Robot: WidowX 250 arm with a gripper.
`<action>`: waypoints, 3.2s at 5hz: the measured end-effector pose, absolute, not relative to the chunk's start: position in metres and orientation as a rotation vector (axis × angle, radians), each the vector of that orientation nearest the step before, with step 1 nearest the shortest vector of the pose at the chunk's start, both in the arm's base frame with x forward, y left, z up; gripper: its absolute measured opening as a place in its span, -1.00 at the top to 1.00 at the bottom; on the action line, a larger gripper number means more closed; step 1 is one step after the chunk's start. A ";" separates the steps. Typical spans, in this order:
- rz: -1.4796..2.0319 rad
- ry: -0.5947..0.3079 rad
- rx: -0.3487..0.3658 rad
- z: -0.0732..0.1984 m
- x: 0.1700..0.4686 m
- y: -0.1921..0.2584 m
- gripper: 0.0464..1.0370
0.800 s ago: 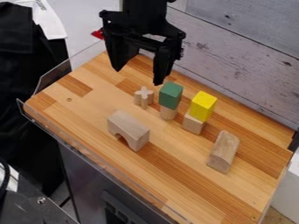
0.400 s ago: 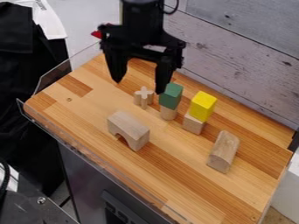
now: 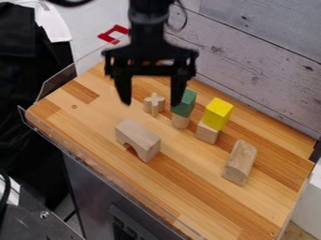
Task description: Put the arch on top of green and yellow cubes
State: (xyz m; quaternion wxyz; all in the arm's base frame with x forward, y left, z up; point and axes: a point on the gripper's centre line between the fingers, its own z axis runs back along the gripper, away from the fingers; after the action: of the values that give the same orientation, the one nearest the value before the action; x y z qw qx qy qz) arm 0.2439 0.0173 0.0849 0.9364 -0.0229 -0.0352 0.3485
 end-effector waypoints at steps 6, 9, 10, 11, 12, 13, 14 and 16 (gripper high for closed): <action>1.282 0.028 0.037 0.047 0.242 0.037 -0.93; 1.384 0.051 0.014 0.031 0.242 0.042 -0.93; 1.389 0.070 0.029 0.026 0.240 0.043 -0.93; 1.398 0.089 0.039 0.019 0.237 0.044 -0.93; 1.420 0.108 0.050 0.012 0.236 0.044 -0.93; 1.431 0.120 0.057 0.006 0.236 0.043 -0.93; 1.452 0.141 0.071 -0.001 0.234 0.043 -0.85; 1.459 0.067 0.077 0.021 0.233 0.045 -0.09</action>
State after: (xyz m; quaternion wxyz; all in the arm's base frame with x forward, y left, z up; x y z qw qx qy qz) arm 0.2329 0.0452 0.0208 0.7445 0.0349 0.0304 0.6660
